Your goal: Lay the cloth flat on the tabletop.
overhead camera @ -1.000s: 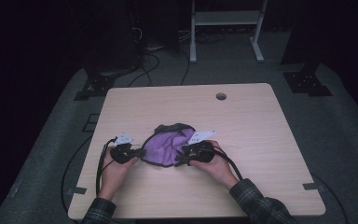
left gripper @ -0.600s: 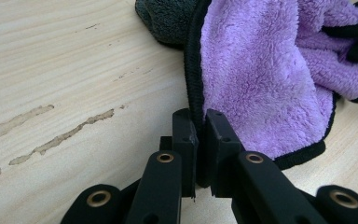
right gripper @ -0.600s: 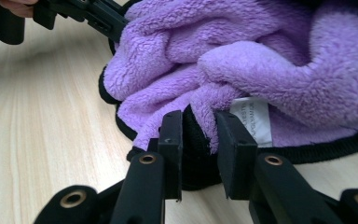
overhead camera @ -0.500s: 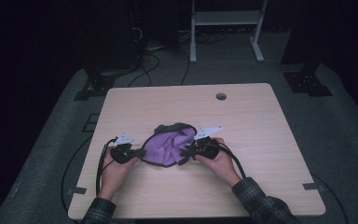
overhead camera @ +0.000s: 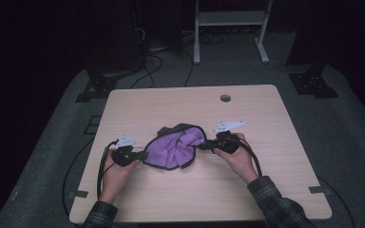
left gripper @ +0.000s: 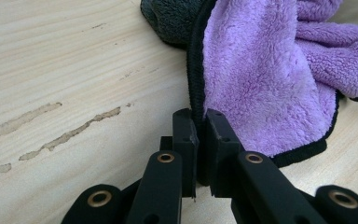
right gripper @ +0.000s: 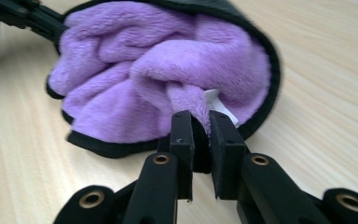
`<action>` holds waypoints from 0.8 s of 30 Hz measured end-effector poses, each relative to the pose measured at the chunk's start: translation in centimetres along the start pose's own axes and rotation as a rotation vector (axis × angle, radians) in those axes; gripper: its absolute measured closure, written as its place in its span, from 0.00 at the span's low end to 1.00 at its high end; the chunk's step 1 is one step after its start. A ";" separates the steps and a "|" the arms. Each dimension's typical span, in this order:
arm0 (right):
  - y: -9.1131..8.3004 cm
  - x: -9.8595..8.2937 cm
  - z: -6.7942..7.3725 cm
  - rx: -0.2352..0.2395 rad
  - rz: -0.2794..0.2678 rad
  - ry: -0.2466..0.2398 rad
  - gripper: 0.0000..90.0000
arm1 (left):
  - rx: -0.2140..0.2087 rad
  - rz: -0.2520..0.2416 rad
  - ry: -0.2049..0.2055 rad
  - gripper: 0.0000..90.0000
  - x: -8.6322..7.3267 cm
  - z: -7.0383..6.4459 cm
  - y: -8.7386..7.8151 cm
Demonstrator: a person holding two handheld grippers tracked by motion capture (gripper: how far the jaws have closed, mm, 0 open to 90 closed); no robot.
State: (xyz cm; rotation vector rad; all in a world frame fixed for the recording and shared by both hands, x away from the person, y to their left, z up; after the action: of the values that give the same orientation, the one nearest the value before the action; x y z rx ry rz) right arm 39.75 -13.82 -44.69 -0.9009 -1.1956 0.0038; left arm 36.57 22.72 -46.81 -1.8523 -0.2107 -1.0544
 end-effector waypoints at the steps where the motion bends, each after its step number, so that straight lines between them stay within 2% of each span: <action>1: -0.3 -0.1 -0.3 -0.009 0.001 0.004 0.90 | -0.002 -0.005 0.002 0.93 0.0 0.0 0.0; 6: -2.2 -0.5 -1.8 -0.049 -0.006 0.031 0.91 | -0.006 -0.038 -0.010 0.94 0.5 0.4 -0.5; 11: -4.6 -0.8 -3.5 -0.084 -0.042 0.072 0.91 | -0.013 -0.097 -0.021 0.95 1.7 0.8 -1.3; 14: -6.7 -1.0 -4.7 -0.115 -0.075 0.096 0.91 | -0.012 -0.126 -0.014 0.96 2.3 0.8 -1.8; 16: -7.2 -1.0 -4.9 -0.121 -0.083 0.103 0.91 | -0.011 -0.146 -0.006 0.96 2.8 0.7 -2.3; 19: -8.5 -0.8 -5.4 -0.131 -0.108 0.104 0.91 | -0.011 -0.169 0.002 0.96 3.5 0.7 -2.7; 24: -10.3 0.3 -5.3 -0.160 -0.134 0.064 0.91 | -0.005 -0.205 0.028 0.96 5.2 0.3 -3.5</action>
State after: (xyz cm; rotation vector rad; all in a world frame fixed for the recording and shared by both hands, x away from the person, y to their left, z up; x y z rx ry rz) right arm 39.57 -23.67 -38.63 -0.9511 -1.2064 -0.2304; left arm 38.05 23.33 -40.78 -1.8477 -0.3889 -1.2203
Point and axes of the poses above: each handheld gripper's, and its own axes: y roughly forward along the jaws, x roughly out of its top, z roughly to its left, the point moved 1 cm from there along y, roughly forward along the jaws, and after that the axes turned 4 degrees about -y, right-handed, at the moved point
